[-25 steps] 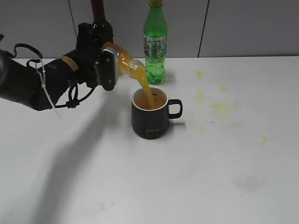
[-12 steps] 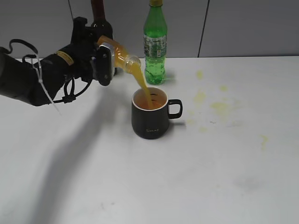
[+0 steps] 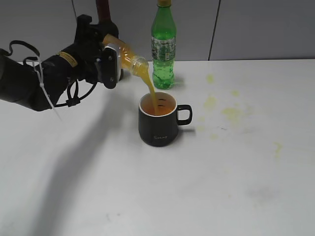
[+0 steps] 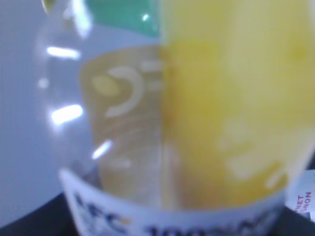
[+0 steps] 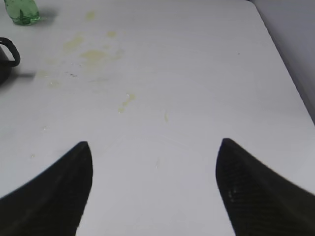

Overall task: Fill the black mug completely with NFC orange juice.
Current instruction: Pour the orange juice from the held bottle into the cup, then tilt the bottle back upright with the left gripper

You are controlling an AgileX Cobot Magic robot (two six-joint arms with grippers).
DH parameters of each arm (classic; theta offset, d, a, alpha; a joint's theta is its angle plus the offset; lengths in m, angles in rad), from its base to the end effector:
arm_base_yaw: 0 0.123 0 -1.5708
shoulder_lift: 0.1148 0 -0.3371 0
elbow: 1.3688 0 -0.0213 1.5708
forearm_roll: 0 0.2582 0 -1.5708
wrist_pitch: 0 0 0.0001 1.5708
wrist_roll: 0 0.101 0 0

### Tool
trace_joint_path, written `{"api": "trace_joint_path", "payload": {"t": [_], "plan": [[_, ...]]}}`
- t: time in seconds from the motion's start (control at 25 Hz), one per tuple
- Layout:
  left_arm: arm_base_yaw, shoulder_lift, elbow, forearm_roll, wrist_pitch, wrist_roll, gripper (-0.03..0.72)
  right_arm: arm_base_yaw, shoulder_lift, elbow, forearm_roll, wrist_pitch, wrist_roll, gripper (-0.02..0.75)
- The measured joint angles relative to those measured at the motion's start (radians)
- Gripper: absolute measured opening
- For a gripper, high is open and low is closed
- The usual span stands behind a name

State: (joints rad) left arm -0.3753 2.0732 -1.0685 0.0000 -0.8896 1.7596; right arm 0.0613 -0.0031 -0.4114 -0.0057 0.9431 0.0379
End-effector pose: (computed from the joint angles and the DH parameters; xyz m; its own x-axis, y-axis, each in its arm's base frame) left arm 0.4372 -0.1722 0.2029 0.3649 0.9119 0.1876 -0.0433 -0.1847 0.9818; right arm -0.0275 -0.0022 0.2602 -0.4281 0.0083 -0.9037 -0.0423 0.9987 0.0293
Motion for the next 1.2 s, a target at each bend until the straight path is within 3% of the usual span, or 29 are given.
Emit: {"api": "trace_joint_path", "payload": {"t": [1.2], "plan": [[0.000, -0.030, -0.005, 0.033, -0.041, 0.078, 0.465, 0.000, 0.000, 0.000, 0.000, 0.000, 0.000, 0.592]]}}
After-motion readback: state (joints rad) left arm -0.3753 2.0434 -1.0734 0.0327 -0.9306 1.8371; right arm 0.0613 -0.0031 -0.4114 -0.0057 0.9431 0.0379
